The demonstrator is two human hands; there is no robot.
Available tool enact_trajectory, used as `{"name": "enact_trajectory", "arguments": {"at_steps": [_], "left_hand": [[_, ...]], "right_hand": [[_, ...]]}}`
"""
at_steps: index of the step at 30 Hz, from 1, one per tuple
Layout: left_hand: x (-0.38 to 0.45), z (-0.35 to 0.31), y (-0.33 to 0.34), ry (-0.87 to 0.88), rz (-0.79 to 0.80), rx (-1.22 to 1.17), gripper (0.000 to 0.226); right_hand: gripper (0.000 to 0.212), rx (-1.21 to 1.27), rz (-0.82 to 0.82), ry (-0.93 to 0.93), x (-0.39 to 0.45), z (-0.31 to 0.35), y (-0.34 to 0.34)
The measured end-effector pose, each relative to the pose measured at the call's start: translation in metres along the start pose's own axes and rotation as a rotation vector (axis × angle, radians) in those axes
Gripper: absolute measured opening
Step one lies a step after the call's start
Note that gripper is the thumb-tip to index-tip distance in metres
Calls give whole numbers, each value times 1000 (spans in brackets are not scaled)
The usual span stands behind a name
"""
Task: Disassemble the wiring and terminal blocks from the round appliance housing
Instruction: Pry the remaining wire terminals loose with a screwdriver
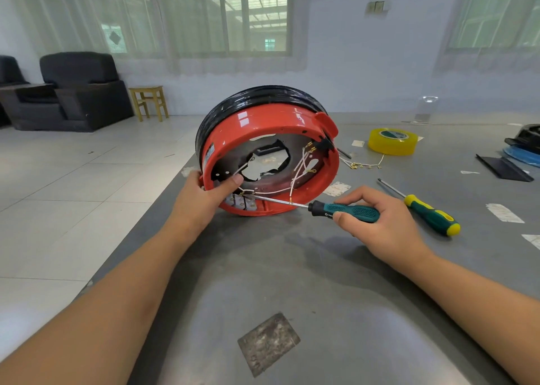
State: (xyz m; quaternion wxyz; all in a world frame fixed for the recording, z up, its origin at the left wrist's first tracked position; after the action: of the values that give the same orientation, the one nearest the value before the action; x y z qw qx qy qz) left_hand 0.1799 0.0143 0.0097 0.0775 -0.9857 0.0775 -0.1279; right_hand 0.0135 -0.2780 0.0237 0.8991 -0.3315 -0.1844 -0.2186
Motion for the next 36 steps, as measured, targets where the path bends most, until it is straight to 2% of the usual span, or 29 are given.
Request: {"name": "enact_trajectory", "arguments": {"at_steps": [3, 9, 15, 18, 22, 25, 28, 33, 36], "left_hand": [[2, -5, 7, 22, 82, -49, 107], [7, 1, 5, 81, 145, 106, 93], [8, -1, 4, 117, 42, 160, 70], [8, 0, 2, 121, -55, 114, 74], [12, 12, -6, 61, -151, -73, 96], [14, 12, -7, 57, -146, -111, 78], [13, 8, -2, 83, -147, -159, 70], [9, 3, 5, 97, -227, -226, 92], [7, 6, 6, 104, -253, -224, 81]], "right_hand": [[15, 48, 12, 52, 2, -7, 2], [12, 199, 38, 139, 5, -17, 4], [10, 245, 51, 158, 5, -19, 5], [9, 252, 47, 152, 4, -17, 4], [9, 267, 36, 143, 4, -14, 1], [10, 255, 20, 129, 6, -12, -8], [12, 222, 25, 117, 9, -9, -14], [14, 216, 22, 136, 15, -12, -22], [16, 218, 28, 151, 18, -16, -27]]}}
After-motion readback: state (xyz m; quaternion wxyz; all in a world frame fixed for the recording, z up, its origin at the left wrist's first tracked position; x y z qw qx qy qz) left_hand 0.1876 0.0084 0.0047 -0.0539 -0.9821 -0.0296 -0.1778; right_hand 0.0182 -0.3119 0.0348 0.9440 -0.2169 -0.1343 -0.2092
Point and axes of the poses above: each hand's wrist, its own x-axis towards the middle knuckle, its own y-axis out of the palm, z = x × y, the point moved 9 cm from there along x, towards the middle knuckle, and after that the axes turned 4 degrees about -x, right-handed, at the moved point
